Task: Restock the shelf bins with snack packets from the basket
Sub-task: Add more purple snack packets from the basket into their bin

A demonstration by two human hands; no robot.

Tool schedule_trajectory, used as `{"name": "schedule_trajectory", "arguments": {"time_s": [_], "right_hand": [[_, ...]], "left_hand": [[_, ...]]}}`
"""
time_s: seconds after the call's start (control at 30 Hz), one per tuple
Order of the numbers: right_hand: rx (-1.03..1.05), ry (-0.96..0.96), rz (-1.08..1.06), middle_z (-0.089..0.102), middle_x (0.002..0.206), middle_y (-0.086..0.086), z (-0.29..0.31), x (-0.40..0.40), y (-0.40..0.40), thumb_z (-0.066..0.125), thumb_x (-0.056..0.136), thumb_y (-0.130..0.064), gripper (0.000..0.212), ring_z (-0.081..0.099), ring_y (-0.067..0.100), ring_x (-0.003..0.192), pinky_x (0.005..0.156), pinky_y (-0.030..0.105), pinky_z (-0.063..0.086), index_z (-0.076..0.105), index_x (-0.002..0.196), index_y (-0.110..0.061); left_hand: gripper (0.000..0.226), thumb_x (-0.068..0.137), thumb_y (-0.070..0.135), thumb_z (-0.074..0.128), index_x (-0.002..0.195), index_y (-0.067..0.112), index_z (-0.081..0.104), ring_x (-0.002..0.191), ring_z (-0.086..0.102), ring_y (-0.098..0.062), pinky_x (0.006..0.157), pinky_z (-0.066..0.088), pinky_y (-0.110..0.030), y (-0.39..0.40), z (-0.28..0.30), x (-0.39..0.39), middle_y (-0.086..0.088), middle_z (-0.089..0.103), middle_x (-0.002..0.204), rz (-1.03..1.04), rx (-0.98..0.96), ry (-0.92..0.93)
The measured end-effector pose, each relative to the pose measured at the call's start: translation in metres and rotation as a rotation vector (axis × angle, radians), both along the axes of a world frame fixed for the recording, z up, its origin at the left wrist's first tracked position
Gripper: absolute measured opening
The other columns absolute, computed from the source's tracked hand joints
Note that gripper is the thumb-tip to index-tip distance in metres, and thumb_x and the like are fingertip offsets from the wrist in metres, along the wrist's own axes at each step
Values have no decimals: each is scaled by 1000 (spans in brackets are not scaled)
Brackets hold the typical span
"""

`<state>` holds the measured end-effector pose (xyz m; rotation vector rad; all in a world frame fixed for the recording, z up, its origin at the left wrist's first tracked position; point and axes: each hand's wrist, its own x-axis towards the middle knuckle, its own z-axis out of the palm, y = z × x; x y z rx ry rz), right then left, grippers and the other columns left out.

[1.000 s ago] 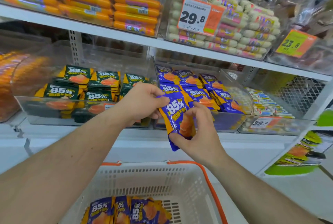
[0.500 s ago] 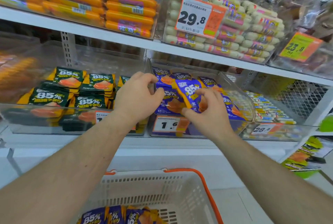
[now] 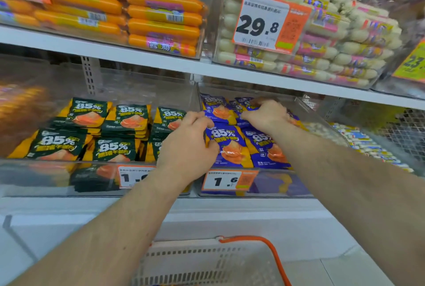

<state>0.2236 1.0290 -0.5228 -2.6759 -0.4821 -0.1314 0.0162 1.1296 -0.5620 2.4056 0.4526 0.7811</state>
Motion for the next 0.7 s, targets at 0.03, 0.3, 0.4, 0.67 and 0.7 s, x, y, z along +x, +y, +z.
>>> {"name": "schedule_trajectory", "arguments": {"time_s": [0.03,0.3,0.4,0.67,0.7], "right_hand": [[-38,3,2,61,128,9,-1,4,4,66,73,-65,65,51,34,121,102,44,46,63,124,-26],[-214,22,37,58,129,12,-10,22,19,62,77,-67,62,50,35,119,95,39,45,64,116,-20],[-219,66,114,56,134,10,-5,21,19,59,87,-53,49,51,32,118,93,38,44,62,125,-22],[-247,114,229,28,161,3,-6,23,12,51,89,-19,64,38,31,140,114,44,35,38,149,-39],[-267,97,240,26,161,4,-7,25,12,47,92,-17,62,38,31,139,112,41,37,37,149,-39]], "left_hand": [[35,90,27,62,124,26,55,116,54,-13,81,55,-41,0,-1,0,10,39,145,6,8,1],[40,90,29,61,128,30,49,114,55,-9,73,50,-29,-4,-3,-1,15,32,150,36,52,11],[41,91,29,60,131,30,48,119,52,-9,76,54,-31,-5,-3,-2,15,31,151,38,53,13],[44,92,30,61,134,29,47,121,51,-9,78,55,-31,-5,-4,-2,14,30,152,37,55,12],[44,92,30,61,134,29,47,121,51,-9,77,55,-30,-5,-4,-2,14,30,152,36,55,8]]}}
